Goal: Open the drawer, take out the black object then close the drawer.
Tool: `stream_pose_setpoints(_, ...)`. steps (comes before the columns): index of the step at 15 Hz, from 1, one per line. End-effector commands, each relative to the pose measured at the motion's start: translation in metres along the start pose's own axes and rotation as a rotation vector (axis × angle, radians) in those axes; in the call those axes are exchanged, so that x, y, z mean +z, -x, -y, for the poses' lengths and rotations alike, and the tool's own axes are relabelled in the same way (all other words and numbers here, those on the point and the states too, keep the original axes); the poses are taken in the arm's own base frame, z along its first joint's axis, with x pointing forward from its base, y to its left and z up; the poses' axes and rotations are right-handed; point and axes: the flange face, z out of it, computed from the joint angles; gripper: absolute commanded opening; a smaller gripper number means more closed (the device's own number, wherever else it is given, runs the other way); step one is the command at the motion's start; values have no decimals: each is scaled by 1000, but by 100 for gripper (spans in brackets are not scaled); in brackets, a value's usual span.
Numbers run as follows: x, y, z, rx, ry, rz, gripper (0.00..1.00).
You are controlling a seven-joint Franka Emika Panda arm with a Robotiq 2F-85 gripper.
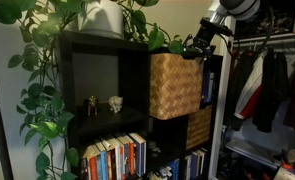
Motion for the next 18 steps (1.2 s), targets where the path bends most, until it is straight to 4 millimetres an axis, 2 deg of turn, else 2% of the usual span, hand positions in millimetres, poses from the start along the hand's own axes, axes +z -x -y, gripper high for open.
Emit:
stream_pose_setpoints(1,-20,0,13,-99,-30,-45,100)
stream_pose_setpoints(6,-36,-4,44,-306,-29,-89,100)
stream_pose_setpoints(9,-29,-6,59,-462,-6,-97,100)
stream_pose_setpoints(18,43,-20,64,-845,82,20,100)
